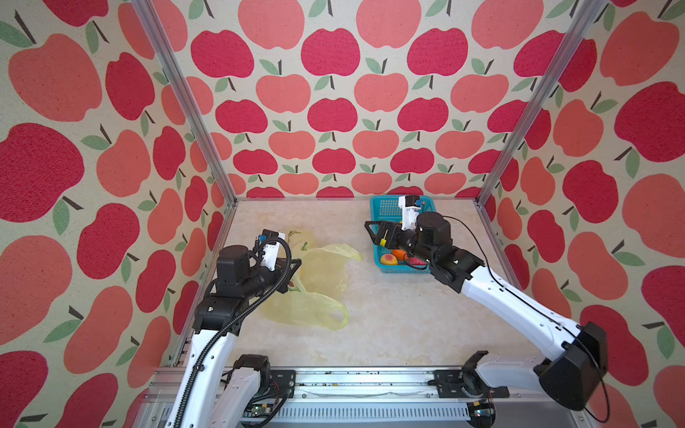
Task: Untie the knot of the plastic bag and take out the fruit
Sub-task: Pick up the fruit from the plastic bag.
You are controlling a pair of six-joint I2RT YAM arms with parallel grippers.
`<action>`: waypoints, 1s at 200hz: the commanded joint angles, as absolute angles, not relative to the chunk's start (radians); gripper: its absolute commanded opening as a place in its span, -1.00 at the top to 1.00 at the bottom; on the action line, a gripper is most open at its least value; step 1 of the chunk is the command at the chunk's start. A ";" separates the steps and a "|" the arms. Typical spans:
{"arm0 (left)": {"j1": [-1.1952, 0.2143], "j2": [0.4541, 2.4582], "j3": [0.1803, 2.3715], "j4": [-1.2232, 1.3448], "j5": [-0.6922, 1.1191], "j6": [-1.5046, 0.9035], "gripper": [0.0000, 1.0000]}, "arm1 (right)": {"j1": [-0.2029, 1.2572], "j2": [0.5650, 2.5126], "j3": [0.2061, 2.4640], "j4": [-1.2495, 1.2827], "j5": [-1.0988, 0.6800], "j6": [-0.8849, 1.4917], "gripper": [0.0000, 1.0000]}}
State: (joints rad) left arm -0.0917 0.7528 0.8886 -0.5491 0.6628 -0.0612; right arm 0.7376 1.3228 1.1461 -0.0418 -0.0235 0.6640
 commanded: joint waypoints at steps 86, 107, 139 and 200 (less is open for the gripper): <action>-0.087 0.757 0.881 -0.537 0.667 -0.052 1.00 | 0.744 1.393 0.904 0.436 -0.429 0.500 0.22; -0.086 0.751 0.881 -0.535 0.665 -0.048 1.00 | 0.780 1.382 0.815 0.528 -0.477 0.432 0.38; -0.081 0.748 0.880 -0.539 0.628 -0.038 1.00 | 0.843 1.300 0.714 0.537 -0.426 0.320 0.39; -0.074 0.808 0.932 -0.543 0.575 -0.081 1.00 | 0.927 1.203 0.587 0.555 -0.357 0.209 0.21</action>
State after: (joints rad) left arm -0.0799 0.7609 0.8890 -0.5491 0.6159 -0.0586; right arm 0.9157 1.2400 0.6331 0.5095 -0.3901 0.2768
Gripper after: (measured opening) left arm 0.046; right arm 0.363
